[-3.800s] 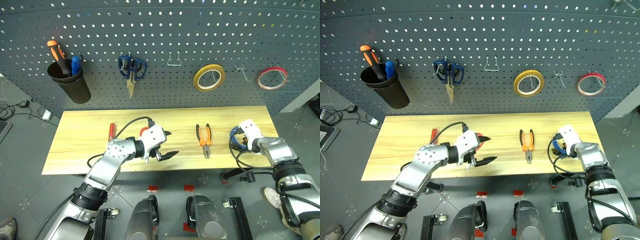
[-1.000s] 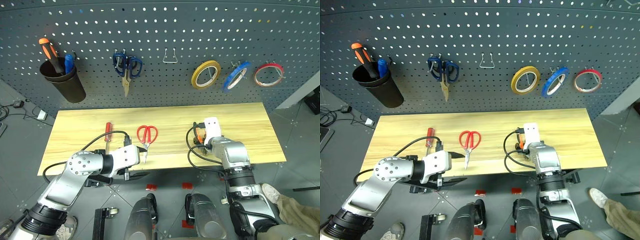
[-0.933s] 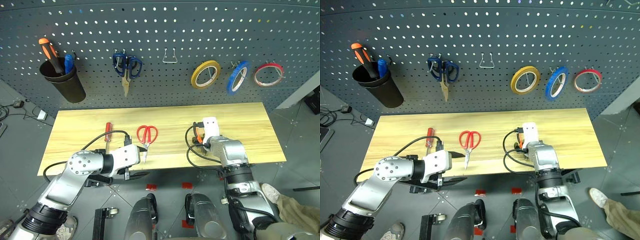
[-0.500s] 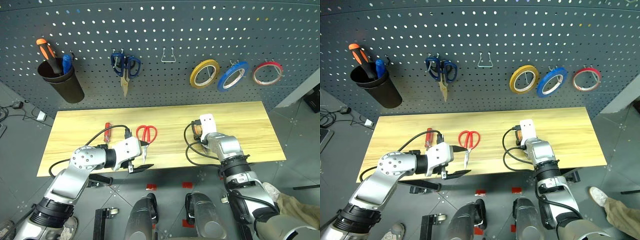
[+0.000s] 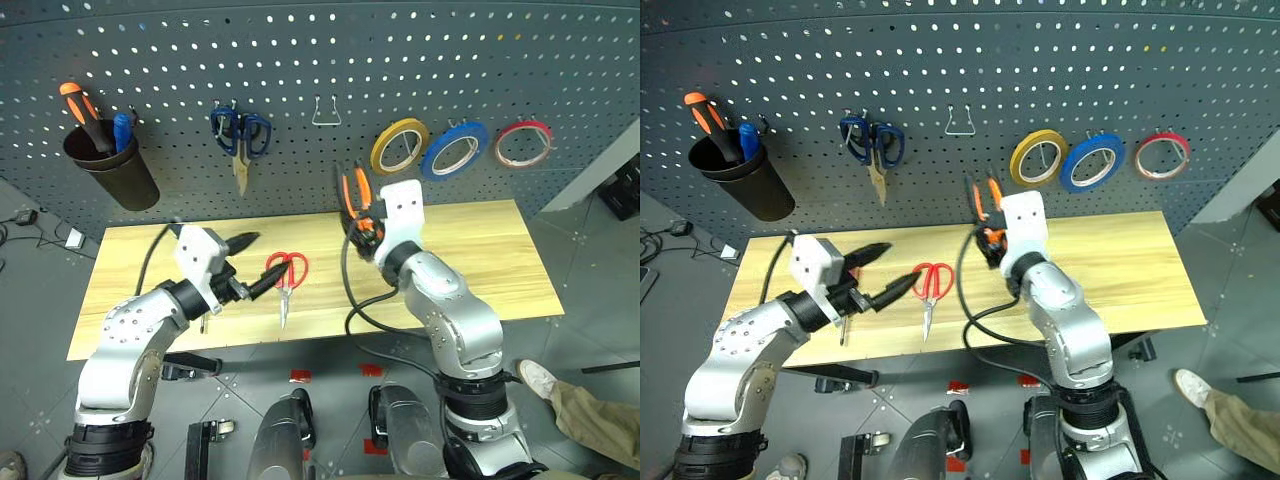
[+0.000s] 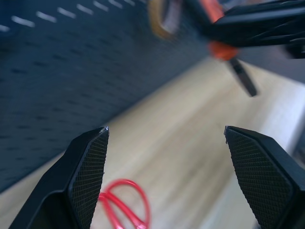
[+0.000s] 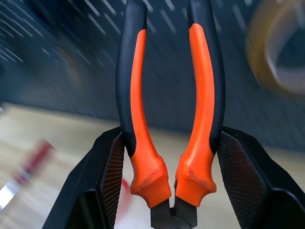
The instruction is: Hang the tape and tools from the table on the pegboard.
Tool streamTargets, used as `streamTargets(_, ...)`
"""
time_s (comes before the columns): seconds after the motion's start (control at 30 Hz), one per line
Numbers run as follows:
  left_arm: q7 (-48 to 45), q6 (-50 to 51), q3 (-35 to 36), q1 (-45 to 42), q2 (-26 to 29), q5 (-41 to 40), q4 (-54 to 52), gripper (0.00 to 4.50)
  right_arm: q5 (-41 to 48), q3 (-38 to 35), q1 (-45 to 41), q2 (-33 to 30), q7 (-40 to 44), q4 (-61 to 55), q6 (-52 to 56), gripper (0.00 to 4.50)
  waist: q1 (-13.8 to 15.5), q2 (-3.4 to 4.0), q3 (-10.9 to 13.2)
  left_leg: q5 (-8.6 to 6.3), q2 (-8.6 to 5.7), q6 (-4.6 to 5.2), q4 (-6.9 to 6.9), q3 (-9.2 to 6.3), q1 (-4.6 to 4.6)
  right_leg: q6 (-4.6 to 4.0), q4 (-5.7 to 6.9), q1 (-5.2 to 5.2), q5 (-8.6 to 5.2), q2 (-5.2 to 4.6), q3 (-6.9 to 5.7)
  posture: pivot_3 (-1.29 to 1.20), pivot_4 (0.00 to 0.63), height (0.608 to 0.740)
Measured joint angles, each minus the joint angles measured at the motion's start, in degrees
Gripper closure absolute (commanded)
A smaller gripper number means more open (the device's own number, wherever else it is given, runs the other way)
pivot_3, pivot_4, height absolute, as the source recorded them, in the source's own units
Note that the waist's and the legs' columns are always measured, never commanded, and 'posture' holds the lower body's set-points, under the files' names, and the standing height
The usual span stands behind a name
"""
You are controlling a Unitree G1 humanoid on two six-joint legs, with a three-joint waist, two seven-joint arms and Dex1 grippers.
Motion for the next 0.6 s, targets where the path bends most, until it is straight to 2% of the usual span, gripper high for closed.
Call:
streamTargets(0.1,2.99,1.24,1.83,-0.15,0.05,-0.75,-1.43,0.41,-1.1,0.16,-7.69,-0.32,-0.87,5.78,-9.42,1.89,0.22,-0.3,-0.21,0.15,0.01,-0.18,0.0,-0.08,0.05,-0.03,0.07,0.05,0.03,0.03,-0.07,-0.19,0.229,0.74)
streamTargets(0.27,7.45,4.68,3.12,-1.66,0.43,-1.44,-2.24,0.41,-2.21,-2.41,-21.44,-0.24,-3.42,25.0,-24.16,1.89,0.38,-0.51,-0.33,0.18,0.01,-0.21,0.0,-0.05,0.0,-0.13,0.06,0.02,0.09,0.03,-0.07,-0.18,0.224,0.74)
streamTargets(0.6,11.11,10.9,2.71,-6.64,1.72,-2.64,-4.8,0.41,-4.29,-7.0,-39.06,-1.11,-7.67,56.53,-49.61,1.89,0.75,-0.54,-0.34,0.18,0.06,-0.22,-0.08,0.09,-0.04,-0.14,-0.08,-0.01,0.07,0.03,-0.02,-0.1,0.236,0.74)
